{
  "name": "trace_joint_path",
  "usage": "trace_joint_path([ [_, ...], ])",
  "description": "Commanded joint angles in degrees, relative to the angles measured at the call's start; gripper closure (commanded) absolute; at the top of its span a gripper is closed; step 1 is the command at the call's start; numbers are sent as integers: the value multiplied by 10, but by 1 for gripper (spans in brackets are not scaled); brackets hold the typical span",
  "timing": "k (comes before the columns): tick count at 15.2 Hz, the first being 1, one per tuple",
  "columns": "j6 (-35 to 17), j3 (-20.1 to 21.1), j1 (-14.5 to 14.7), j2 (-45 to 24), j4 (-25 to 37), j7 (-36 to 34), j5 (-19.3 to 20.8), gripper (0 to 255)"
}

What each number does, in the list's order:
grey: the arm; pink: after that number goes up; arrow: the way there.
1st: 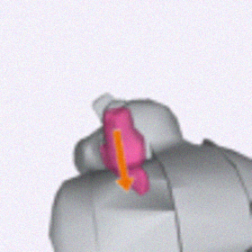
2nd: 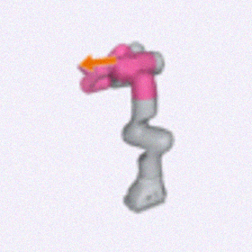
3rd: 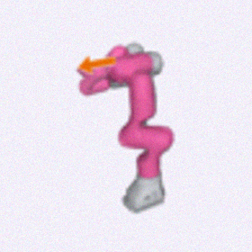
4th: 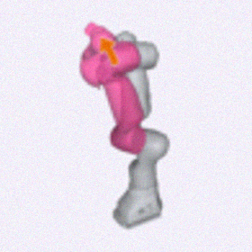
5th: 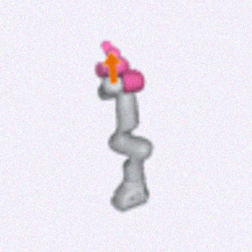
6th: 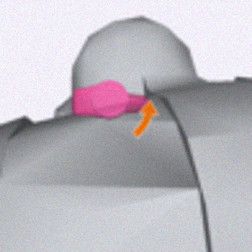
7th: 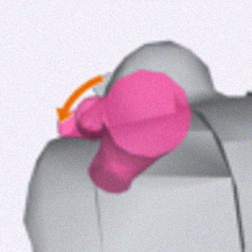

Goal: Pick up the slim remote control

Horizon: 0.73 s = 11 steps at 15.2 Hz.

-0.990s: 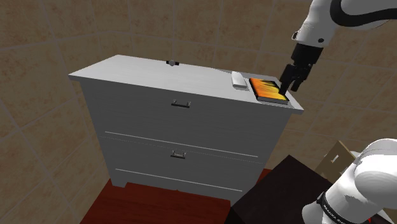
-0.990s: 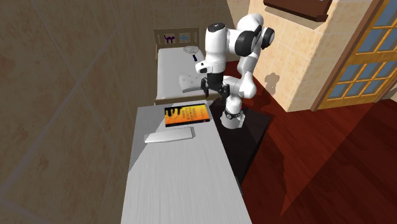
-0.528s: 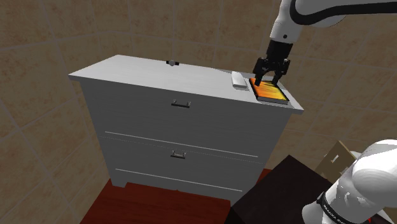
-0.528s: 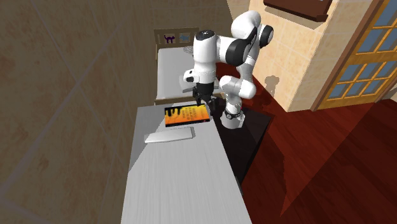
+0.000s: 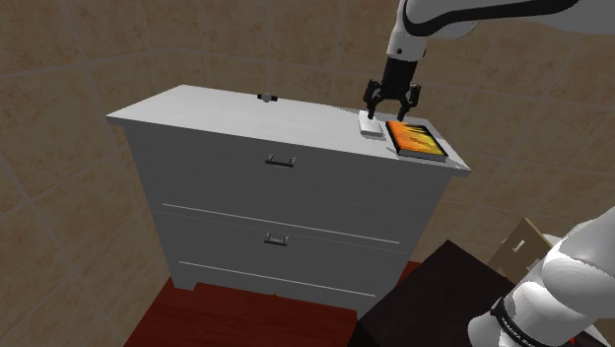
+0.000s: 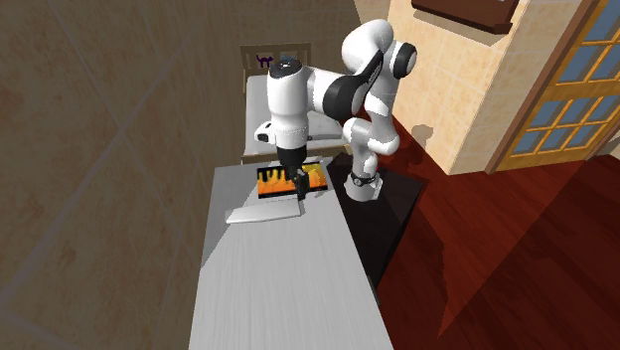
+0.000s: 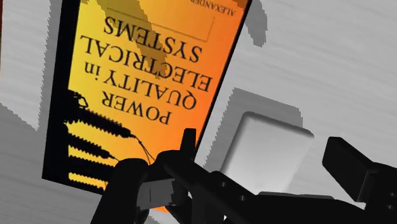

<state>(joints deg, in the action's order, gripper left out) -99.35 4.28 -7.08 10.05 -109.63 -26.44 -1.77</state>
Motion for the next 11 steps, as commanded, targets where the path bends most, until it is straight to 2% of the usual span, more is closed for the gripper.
trace_joint_path([
  [1, 1, -1, -7, -47, 47, -33, 7, 0],
  [7, 27, -14, -20, -178, 201, -120, 22, 0],
  [11, -4, -14, -20, -176, 167, -120, 22, 0],
])
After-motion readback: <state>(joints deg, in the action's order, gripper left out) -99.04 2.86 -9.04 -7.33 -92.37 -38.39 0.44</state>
